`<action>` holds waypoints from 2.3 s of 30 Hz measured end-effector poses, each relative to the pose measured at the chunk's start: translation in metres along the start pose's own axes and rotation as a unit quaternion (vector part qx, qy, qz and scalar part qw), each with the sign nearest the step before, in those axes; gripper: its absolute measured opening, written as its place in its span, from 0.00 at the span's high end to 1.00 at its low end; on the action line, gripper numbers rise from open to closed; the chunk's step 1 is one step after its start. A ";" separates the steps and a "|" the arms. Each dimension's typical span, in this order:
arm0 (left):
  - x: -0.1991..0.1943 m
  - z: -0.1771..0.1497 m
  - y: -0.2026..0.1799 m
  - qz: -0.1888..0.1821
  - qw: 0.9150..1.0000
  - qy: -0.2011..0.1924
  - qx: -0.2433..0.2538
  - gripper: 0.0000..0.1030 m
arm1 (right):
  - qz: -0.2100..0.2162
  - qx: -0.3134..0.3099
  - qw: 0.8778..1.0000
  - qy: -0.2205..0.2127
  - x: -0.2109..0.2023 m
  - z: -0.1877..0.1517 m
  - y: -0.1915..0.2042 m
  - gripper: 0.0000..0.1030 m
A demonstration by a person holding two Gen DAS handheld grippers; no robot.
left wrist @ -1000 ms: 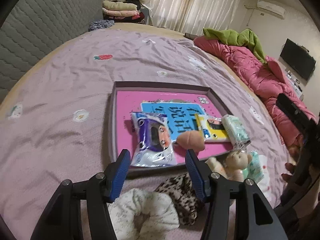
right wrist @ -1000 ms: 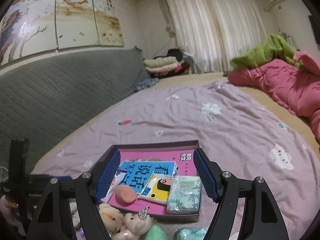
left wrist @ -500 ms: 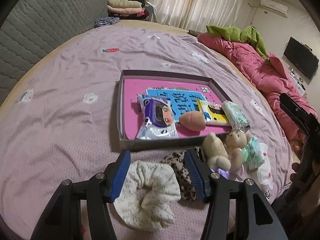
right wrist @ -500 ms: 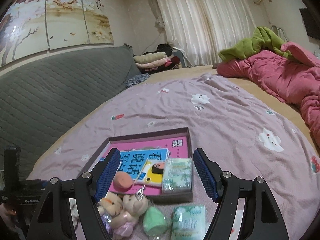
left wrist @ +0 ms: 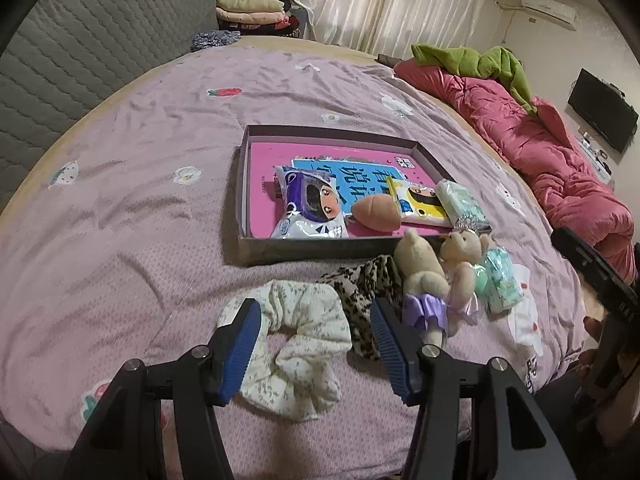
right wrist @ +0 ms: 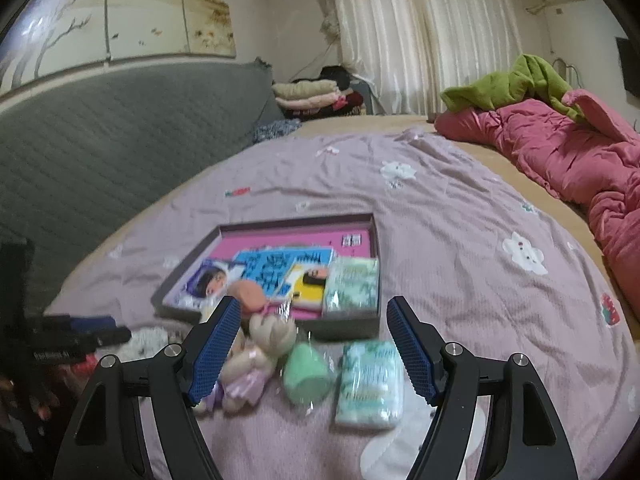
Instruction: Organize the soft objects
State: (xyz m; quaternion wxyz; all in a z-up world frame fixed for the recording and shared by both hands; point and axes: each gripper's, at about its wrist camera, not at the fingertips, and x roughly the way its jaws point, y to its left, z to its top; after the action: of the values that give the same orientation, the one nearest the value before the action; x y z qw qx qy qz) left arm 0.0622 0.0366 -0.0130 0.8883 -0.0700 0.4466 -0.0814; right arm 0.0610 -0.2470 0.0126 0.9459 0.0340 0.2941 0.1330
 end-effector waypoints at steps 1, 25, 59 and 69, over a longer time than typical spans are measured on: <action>-0.001 -0.002 0.000 0.002 1.000 0.000 0.001 0.45 | 0.000 -0.001 1.000 0.005 0.000 -0.004 0.001 0.26; 0.003 -0.024 -0.009 -0.002 0.999 0.034 0.007 0.45 | -0.028 -0.009 0.998 0.054 -0.003 -0.030 -0.005 0.26; 0.066 -0.016 0.019 0.043 0.996 0.071 -0.028 0.45 | -0.125 -0.041 0.979 0.157 0.084 -0.058 -0.029 0.26; 0.074 -0.012 0.023 0.040 0.996 0.072 -0.033 0.45 | -0.130 -0.029 0.978 0.162 0.104 -0.054 -0.033 0.25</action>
State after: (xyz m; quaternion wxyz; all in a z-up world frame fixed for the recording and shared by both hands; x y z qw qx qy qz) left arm 0.0979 0.0427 -0.0825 0.8535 -0.0755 0.5144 -0.0357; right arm 0.1204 -0.2516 -0.0932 0.8954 -0.0541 0.4415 0.0217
